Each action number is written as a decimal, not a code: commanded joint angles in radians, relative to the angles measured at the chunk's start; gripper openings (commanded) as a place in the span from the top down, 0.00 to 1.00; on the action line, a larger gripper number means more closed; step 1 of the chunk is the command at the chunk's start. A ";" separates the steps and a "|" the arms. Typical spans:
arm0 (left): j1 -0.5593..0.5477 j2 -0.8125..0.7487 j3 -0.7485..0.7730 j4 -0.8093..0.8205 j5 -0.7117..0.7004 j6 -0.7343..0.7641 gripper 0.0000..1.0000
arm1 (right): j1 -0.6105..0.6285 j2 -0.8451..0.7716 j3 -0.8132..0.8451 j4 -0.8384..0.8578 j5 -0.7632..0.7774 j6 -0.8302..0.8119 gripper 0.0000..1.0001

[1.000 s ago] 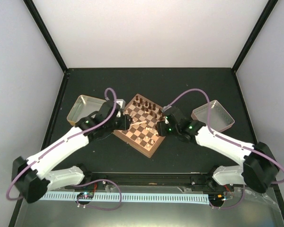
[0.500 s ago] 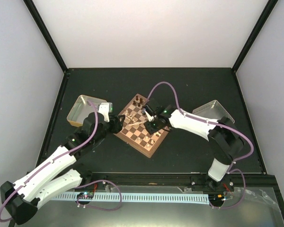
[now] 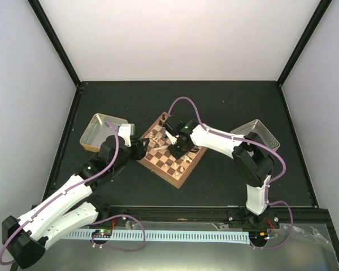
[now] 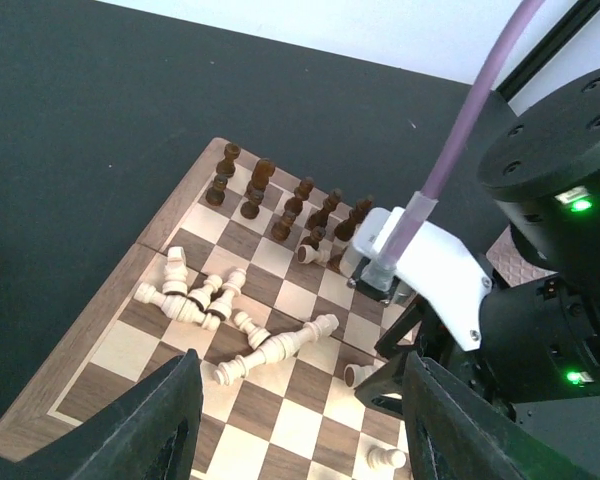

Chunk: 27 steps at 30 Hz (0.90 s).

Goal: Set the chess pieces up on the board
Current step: Pick up the chess piece from the chessboard.

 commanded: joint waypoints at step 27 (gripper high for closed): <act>0.009 -0.006 -0.009 0.042 0.005 -0.005 0.43 | 0.004 0.120 0.101 -0.038 0.065 -0.028 0.73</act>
